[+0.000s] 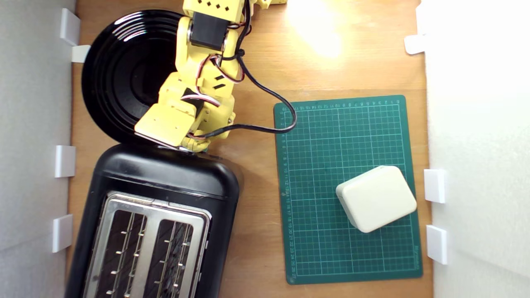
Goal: Start toaster
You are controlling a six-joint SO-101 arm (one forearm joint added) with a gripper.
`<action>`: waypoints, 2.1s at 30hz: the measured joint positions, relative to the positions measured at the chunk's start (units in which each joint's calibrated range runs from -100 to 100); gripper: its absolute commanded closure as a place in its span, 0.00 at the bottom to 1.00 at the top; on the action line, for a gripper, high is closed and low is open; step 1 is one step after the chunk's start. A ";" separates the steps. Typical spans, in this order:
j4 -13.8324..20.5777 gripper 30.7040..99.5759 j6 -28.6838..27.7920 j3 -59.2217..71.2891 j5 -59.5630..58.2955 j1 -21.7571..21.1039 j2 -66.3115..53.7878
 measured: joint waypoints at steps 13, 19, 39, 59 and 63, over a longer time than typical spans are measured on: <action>-0.96 0.99 -0.11 -13.16 10.30 -0.18 4.09; -0.87 0.99 -0.11 -16.96 11.74 -0.54 4.50; -1.06 0.99 -1.02 -42.17 24.34 -2.89 4.17; -2.21 0.99 -1.56 -21.41 24.60 -11.30 -31.18; -1.35 0.99 -2.48 -12.05 24.60 -10.57 -40.35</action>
